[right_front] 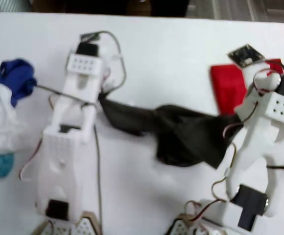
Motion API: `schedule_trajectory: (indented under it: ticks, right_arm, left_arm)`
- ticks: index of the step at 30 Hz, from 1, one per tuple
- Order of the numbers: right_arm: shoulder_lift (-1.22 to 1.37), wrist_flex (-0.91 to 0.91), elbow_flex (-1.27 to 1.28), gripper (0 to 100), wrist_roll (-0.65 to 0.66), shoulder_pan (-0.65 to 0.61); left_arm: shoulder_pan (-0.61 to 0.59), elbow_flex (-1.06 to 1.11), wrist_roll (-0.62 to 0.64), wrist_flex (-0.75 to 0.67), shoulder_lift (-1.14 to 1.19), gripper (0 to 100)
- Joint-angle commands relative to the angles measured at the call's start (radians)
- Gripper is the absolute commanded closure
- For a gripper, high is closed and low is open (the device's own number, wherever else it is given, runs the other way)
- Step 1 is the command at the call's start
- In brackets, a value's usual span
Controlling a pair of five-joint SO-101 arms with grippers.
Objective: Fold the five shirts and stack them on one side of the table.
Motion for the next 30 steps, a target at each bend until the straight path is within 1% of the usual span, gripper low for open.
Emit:
schedule_trajectory:
  ticks: [1, 4, 6, 8, 15, 18, 21, 23, 24, 27, 29, 30]
  right_arm:
    - [-0.053, -0.134, -0.009, 97.8, -0.146, -0.042]
    - [-0.053, -0.246, -0.009, 97.8, -0.299, -0.122]
    - [-0.053, -0.28, -0.012, 97.8, -0.365, -0.189]
    - [-0.053, -0.309, -0.034, 97.8, -0.413, -0.251]
    - [-0.041, -0.338, -0.075, 97.8, -0.433, -0.467]
    - [-0.002, -0.392, -0.012, 97.8, -0.433, -0.524]
    - [0.073, -0.475, 0.063, 97.8, -0.433, -0.527]
    - [0.137, -0.527, 0.091, 97.2, -0.436, -0.51]
    - [0.174, -0.549, 0.091, 95.4, -0.439, -0.503]
    - [0.278, -0.595, 0.049, 83.9, -0.439, -0.478]
    - [0.34, -0.595, -0.014, 76.0, -0.439, -0.452]
    - [0.366, -0.591, -0.049, 74.0, -0.44, -0.435]
  left_arm:
    - [-0.038, -0.059, 0.002, 0.023, -0.04, 97]
    - [-0.107, -0.107, 0.0, 0.035, -0.094, 97]
    - [-0.16, -0.134, -0.002, 0.038, -0.14, 97]
    - [-0.201, -0.147, -0.043, 0.038, -0.186, 97]
    - [-0.301, -0.114, -0.126, 0.041, -0.331, 97]
    - [-0.328, -0.022, -0.129, 0.04, -0.347, 97]
    - [-0.359, 0.13, -0.126, 0.025, -0.322, 97]
    - [-0.381, 0.225, -0.126, -0.02, -0.299, 97]
    - [-0.391, 0.26, -0.126, -0.049, -0.287, 97]
    - [-0.428, 0.326, -0.124, -0.124, -0.265, 97]
    - [-0.457, 0.335, -0.126, -0.15, -0.255, 97]
    - [-0.471, 0.337, -0.129, -0.16, -0.252, 97]
